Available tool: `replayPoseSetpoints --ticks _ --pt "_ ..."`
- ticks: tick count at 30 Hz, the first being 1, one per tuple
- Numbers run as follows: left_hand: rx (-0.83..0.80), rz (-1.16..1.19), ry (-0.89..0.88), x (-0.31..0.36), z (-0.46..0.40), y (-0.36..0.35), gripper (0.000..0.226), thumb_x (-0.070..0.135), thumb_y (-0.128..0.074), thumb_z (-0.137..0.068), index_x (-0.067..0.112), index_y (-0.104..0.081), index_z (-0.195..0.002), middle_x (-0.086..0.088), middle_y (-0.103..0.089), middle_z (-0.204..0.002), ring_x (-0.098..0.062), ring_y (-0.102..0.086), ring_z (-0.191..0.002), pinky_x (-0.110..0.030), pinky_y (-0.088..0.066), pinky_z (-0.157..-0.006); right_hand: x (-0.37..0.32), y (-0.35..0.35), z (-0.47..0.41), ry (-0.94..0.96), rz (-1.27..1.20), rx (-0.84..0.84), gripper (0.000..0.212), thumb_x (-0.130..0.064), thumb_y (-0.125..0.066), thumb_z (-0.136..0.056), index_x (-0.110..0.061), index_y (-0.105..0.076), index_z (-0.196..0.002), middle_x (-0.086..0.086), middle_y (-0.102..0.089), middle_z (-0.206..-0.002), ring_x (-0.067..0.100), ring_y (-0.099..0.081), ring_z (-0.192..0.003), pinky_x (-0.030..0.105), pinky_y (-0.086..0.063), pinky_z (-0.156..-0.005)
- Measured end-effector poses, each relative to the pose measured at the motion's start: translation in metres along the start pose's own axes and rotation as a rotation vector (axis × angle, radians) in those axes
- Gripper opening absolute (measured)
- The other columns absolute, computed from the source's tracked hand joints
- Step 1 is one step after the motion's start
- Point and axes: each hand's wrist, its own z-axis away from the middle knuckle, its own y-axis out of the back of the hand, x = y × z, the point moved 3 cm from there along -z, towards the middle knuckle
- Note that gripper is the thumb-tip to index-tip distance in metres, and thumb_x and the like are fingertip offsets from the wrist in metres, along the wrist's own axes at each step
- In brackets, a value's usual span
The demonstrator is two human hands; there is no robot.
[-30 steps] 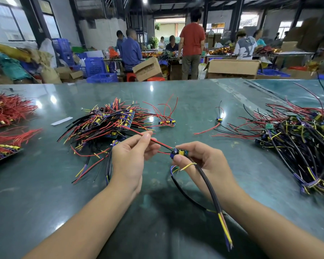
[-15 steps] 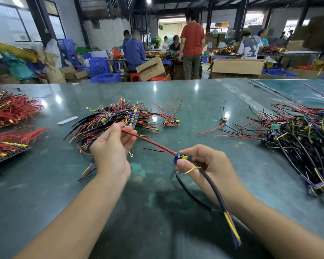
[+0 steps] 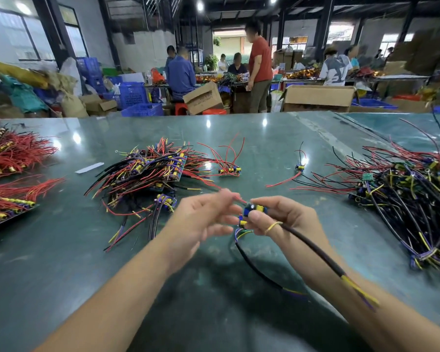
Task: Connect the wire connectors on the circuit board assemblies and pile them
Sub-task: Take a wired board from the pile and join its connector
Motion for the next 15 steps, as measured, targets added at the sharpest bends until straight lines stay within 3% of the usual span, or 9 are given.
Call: replayPoseSetpoints --ticks 2,5,8,11,15 --pt "-0.026 -0.052 -0.026 -0.007 0.003 -0.009 0.028 0.040 -0.070 -0.070 0.018 -0.078 -0.085 -0.006 -0.073 -0.080 -0.012 -0.067 -0.071 -0.024 -0.056 -0.068 0.000 -0.004 0.001 0.047 0.069 -0.062 0.014 -0.009 -0.069 -0.080 -0.017 -0.070 -0.092 -0.003 -0.075 -0.081 0.005 -0.067 -0.069 0.013 -0.049 -0.061" --pt "0.080 -0.018 -0.106 -0.010 0.001 -0.011 0.019 0.026 -0.063 -0.076 0.015 -0.078 -0.079 -0.005 -0.074 -0.080 -0.013 -0.069 -0.073 -0.023 -0.055 -0.068 0.001 -0.003 0.002 0.098 0.227 -0.075 0.026 -0.012 -0.073 -0.081 -0.032 -0.069 -0.098 -0.012 -0.073 -0.091 0.006 -0.064 -0.075 0.015 -0.049 -0.069" --pt "0.226 -0.015 -0.155 -0.009 -0.002 -0.005 0.022 0.010 -0.060 -0.087 0.016 -0.078 -0.075 -0.004 -0.074 -0.077 -0.013 -0.070 -0.071 -0.022 -0.055 -0.065 0.006 -0.001 0.004 0.108 0.411 -0.044 0.045 -0.016 -0.075 -0.080 -0.042 -0.057 -0.112 -0.020 -0.063 -0.098 0.003 -0.056 -0.073 0.015 -0.046 -0.066" --pt "0.357 -0.039 -0.197 -0.007 -0.003 0.003 0.025 0.006 -0.059 -0.089 0.015 -0.076 -0.073 -0.001 -0.073 -0.074 -0.011 -0.069 -0.068 -0.020 -0.055 -0.062 0.003 0.000 0.005 0.180 0.413 -0.059 0.049 -0.011 -0.073 -0.081 -0.036 -0.053 -0.119 -0.011 -0.060 -0.107 0.010 -0.058 -0.079 0.018 -0.048 -0.072" --pt "0.423 -0.104 -0.225 -0.004 -0.002 0.009 0.020 0.007 -0.058 -0.091 0.014 -0.072 -0.078 0.004 -0.073 -0.070 -0.009 -0.068 -0.064 -0.018 -0.053 -0.058 -0.005 -0.004 0.007 0.313 0.414 -0.053 0.016 -0.004 -0.064 -0.086 -0.013 -0.068 -0.099 0.002 -0.064 -0.093 0.013 -0.064 -0.081 0.021 -0.051 -0.075"
